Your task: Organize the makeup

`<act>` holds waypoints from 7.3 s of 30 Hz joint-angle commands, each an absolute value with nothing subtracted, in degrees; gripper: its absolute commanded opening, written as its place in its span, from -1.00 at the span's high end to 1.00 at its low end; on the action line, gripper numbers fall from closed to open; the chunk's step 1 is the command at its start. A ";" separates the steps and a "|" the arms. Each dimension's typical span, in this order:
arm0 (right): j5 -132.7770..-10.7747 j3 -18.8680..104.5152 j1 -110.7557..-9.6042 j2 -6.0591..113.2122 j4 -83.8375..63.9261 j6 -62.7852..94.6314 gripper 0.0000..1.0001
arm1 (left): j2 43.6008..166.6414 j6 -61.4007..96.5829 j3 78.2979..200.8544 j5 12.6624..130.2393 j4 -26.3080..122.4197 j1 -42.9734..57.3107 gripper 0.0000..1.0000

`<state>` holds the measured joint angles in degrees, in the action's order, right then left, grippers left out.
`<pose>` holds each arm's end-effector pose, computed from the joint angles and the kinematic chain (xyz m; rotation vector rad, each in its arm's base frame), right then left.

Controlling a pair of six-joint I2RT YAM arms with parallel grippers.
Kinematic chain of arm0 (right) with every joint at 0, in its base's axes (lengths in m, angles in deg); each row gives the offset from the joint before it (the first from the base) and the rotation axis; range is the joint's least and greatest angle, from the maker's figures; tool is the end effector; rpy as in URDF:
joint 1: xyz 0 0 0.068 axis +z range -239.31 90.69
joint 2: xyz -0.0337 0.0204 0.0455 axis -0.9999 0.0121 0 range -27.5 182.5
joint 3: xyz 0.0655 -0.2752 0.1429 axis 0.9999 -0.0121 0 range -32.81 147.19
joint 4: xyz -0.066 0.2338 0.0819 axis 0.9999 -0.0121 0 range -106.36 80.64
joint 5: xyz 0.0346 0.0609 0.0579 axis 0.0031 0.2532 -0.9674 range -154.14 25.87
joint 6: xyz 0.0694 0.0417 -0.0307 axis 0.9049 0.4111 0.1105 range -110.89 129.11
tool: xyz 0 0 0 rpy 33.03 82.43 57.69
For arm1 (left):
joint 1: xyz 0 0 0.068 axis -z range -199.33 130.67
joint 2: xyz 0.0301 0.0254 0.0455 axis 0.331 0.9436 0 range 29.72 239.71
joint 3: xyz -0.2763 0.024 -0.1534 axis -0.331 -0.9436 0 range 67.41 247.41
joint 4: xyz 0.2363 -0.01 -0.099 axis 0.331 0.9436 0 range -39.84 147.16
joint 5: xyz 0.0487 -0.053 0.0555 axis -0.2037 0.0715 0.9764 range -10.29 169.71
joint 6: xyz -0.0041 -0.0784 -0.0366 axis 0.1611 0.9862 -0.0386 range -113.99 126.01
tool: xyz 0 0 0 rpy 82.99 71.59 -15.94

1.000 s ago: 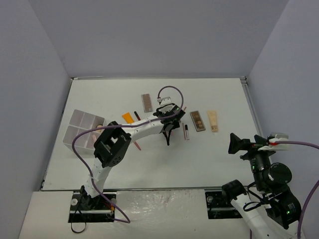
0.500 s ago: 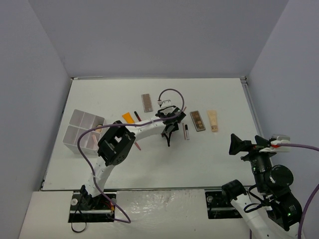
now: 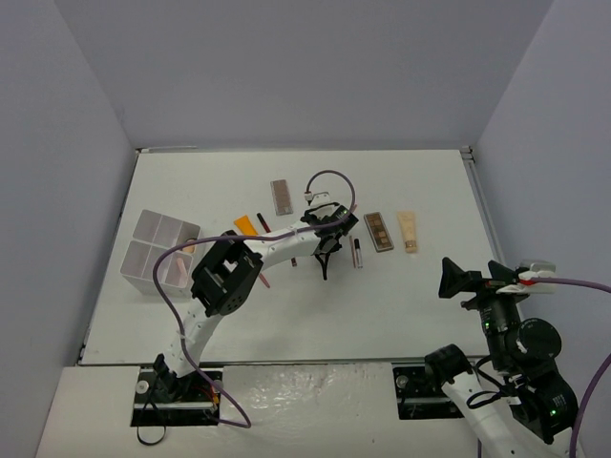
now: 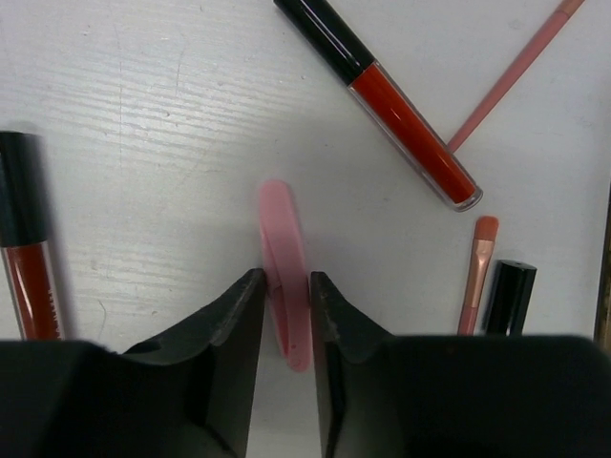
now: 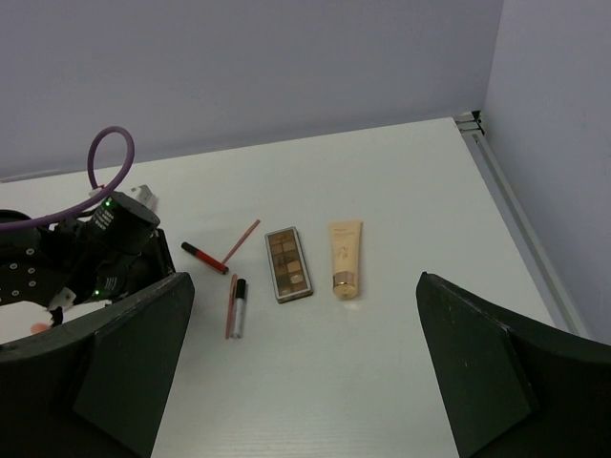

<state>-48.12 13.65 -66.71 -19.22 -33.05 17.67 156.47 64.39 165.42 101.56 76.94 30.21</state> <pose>0.0154 -0.0164 0.3903 0.0762 1.3310 0.2770 0.3631 -0.3818 0.1792 -0.3376 2.4490 -0.3391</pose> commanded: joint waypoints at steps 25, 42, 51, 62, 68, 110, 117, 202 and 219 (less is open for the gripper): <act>-48.31 14.04 -65.75 -18.19 -28.26 16.84 -1.00 | 101.32 45.38 128.91 110.56 86.90 10.08 1.00; -48.38 14.12 -65.14 -18.39 -28.26 16.84 -1.00 | 91.72 33.25 117.42 107.34 82.62 -3.71 1.00; -48.23 13.95 -65.05 -18.80 -28.26 16.84 -1.00 | 90.09 31.76 112.77 107.30 78.82 -4.21 0.86; -48.43 13.77 -64.96 -19.15 -28.23 16.84 -1.00 | 93.76 26.40 113.49 106.13 73.35 -5.24 0.81; -48.49 13.68 -64.87 -19.33 -28.26 16.84 -1.00 | 95.10 26.15 113.29 105.56 72.92 -5.45 0.63; -48.67 14.23 -64.70 -16.73 -28.26 16.75 -1.00 | 136.60 56.18 150.50 85.04 83.45 13.10 -0.09; -48.79 13.94 -64.70 -17.73 -28.21 16.67 -1.00 | 143.03 56.11 153.53 85.35 86.22 13.10 0.15; -49.63 12.80 -64.17 -19.68 -27.76 16.46 -1.00 | 118.53 46.65 143.08 91.67 74.73 -0.61 -0.23; -49.54 12.19 -64.14 -21.16 -27.73 16.49 -1.00 | 137.64 54.31 153.56 88.92 73.50 6.30 0.11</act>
<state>-49.39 12.53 -64.71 -21.11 -32.73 16.77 138.25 51.51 148.60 88.40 74.79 5.97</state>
